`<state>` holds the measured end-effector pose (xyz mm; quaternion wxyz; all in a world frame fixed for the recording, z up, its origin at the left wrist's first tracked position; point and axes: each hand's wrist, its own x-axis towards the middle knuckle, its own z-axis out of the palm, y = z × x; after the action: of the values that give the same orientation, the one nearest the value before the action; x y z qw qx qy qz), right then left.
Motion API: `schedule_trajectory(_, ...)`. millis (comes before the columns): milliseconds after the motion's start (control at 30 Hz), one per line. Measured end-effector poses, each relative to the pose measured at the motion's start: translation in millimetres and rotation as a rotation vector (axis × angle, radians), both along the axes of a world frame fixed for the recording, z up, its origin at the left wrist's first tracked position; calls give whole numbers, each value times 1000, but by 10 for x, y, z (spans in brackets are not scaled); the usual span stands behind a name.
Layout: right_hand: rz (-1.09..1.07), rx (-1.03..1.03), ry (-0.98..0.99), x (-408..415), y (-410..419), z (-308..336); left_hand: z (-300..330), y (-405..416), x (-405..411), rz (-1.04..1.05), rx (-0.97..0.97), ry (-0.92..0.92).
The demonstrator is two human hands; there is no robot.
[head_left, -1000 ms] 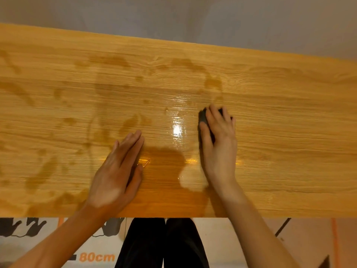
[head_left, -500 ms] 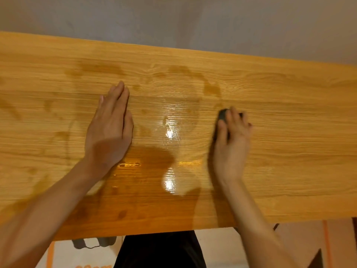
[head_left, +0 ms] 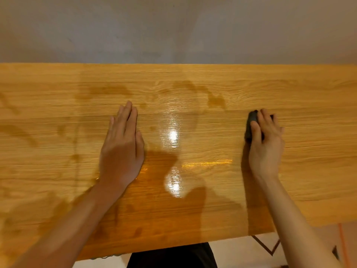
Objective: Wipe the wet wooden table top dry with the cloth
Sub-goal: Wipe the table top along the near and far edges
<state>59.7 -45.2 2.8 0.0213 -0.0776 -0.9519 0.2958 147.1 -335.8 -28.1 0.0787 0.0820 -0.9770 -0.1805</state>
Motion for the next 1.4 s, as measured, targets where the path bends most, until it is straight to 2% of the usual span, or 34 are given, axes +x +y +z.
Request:
schedule_trajectory(100,-82,13,28,-39,-400,-63,4,-3,-22,12,5,-27)
schedule_trajectory(233,195,84,82,161,-1425,-192,-1,0,-24,17,11,-33)
schedule_trajectory(300,329,109,90,241,-1677,-174,-2,-1,-28,12,5,-27)
schedule_trajectory(367,444,130,75,227,-1552,-120,0,-9,-26,2,5,-29)
schedule_trajectory(433,431,130,52,152,-1138,-85,-5,-13,-14,-4,15,-31)
schedule_trajectory(567,87,101,16,-105,-223,-40,-8,5,-5,2,42,-37)
schedule_trajectory(667,-71,93,-2,-220,-272,-67,-5,-17,-25,4,49,-42)
schedule_trajectory(733,-13,126,28,-221,-656,-91,1,-20,-31,9,48,-49)
schedule_trajectory(867,309,140,68,-142,-1598,-173,17,-3,-32,8,5,-55)
schedule_trajectory(933,477,127,71,-168,-1748,-158,18,8,-27,10,13,-60)
schedule_trajectory(1000,582,130,44,-269,-1517,-128,21,-6,-23,10,72,-57)
schedule_trajectory(1067,528,138,40,-396,-1038,-112,34,-22,-6,4,131,-53)
schedule_trajectory(1167,276,130,39,-639,-319,-58,65,-4,6,11,143,-71)
schedule_trajectory(1267,101,83,4,-708,-288,-30,72,-4,-21,30,135,-83)
schedule_trajectory(1333,158,93,30,-653,-663,-10,83,-11,-42,29,136,-70)
schedule_trajectory(1400,379,182,11,-585,-1162,-55,92,-4,-40,30,133,-59)
